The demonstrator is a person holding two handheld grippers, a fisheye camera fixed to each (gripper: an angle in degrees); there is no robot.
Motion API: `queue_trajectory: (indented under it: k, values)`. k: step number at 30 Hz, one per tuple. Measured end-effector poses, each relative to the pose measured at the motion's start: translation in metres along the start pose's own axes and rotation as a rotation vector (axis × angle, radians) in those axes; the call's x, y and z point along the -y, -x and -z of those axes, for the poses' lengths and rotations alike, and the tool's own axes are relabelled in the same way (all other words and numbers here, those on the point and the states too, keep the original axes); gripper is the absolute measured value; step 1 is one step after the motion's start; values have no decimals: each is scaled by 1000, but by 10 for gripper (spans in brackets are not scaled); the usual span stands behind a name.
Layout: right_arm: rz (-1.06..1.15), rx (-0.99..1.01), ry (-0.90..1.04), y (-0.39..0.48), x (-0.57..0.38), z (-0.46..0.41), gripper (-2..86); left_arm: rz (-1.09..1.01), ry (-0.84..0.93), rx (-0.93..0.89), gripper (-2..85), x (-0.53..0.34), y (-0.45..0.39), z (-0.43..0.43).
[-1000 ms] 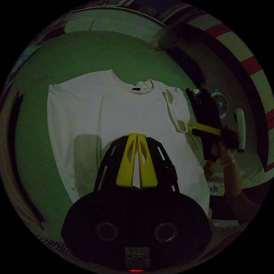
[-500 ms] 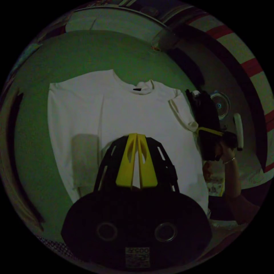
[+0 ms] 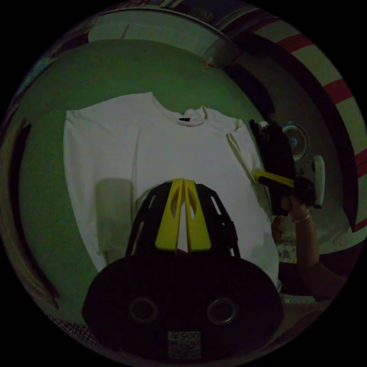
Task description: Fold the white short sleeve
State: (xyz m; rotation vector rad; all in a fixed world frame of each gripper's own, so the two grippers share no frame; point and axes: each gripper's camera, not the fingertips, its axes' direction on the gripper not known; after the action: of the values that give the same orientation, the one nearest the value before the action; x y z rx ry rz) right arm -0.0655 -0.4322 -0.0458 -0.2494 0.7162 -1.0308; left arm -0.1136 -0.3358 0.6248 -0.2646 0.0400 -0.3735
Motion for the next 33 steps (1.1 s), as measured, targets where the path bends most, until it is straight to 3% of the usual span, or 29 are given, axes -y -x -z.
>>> queue_trajectory:
  k: [9,18,25,29,31,33]
  values:
    - [-71,-7,57,24,-13,-7,41,-31,11,11,-6,-7,-8,6]
    - [-16,-26,-150,41,19,15,53,-37,18,28,-6,-20,-15,18]
    - [-32,-148,-74,48,62,-42,8,-25,11,22,-6,-38,-18,35]
    - [-42,8,-180,48,53,-21,-13,-18,3,6,-5,-50,-20,46]
    - [5,-9,-216,55,47,-16,-10,-14,-6,-6,-5,-59,-22,55]
    - [56,19,-169,59,47,-22,4,-15,-5,-14,-5,-66,-25,60]
